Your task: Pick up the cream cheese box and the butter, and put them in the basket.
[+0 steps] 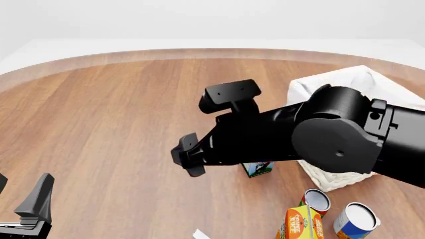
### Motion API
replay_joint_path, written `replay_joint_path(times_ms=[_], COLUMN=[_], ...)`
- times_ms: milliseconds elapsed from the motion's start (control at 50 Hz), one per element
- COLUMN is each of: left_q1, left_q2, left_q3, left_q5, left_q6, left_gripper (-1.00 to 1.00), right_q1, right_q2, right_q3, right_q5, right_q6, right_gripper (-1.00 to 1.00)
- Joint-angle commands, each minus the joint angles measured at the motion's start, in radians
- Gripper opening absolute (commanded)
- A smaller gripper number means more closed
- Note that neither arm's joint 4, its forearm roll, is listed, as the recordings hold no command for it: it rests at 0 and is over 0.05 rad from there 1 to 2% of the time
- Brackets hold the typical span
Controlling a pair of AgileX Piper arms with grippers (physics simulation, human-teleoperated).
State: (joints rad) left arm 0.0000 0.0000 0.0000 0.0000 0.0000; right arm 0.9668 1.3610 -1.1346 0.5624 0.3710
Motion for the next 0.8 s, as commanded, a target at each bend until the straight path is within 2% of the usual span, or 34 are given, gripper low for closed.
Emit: replay_joint_path(times_ms=[20,120,520,800], left_q1=[0.0,0.0,0.0,0.0], left_q2=[0.0,0.0,0.0,0.0], left_q3=[0.0,0.0,0.0,0.0], left_q5=[0.0,0.0,0.0,0.0], left_q6=[0.0,0.0,0.0,0.0], left_gripper=[1.0,1.0,1.0,1.0], right_q1=[0.025,0.019,-0.006,0.019], right_q2=[0.01,-0.014,0.062,0.048], right_q3=[0.049,0.071,0.113,0.188], right_q5=[-0.007,0.005,-0.072,-0.113], right_q6=[0.033,0.036,0.017,0.064], right_gripper=[1.0,1.0,1.0,1.0])
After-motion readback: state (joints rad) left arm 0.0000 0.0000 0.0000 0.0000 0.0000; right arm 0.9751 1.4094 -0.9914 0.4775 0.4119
